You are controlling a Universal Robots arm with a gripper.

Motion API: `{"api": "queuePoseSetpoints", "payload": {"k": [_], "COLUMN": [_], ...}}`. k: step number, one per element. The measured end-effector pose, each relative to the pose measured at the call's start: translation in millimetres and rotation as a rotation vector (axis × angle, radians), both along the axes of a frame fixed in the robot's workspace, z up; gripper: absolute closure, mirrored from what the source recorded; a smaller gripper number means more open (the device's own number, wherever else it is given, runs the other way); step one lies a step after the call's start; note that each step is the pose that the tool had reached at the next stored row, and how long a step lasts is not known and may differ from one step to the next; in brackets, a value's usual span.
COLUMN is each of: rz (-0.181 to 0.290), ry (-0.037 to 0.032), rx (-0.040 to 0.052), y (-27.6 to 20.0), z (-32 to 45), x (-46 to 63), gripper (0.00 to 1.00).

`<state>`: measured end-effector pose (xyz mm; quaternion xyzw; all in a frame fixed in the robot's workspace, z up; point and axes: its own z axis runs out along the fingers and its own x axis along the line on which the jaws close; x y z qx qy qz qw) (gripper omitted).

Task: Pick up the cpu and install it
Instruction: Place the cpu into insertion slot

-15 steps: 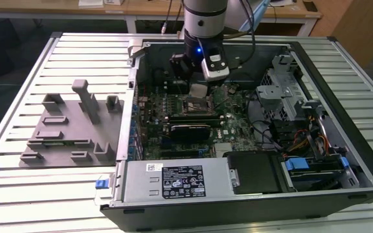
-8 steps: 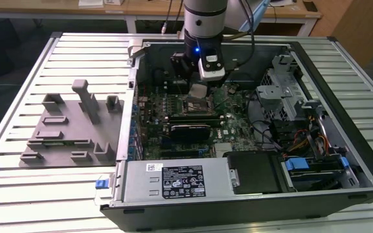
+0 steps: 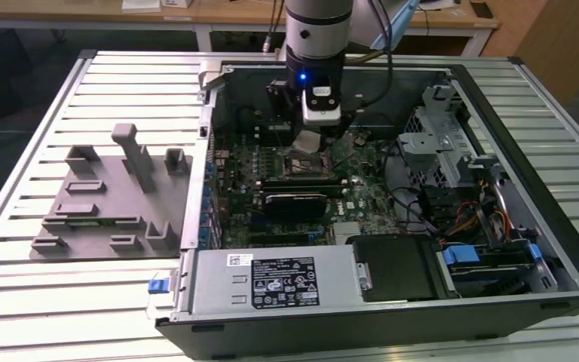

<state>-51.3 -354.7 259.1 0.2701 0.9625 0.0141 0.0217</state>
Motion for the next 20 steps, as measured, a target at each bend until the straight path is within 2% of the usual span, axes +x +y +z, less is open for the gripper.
{"api": "queuePoseSetpoints", "payload": {"k": [20], "rz": [-0.225], "ry": [0.0], "rx": [-0.0006], "y": [0.0], "z": [-0.5], "x": [0.0], "gripper": [0.45]}}
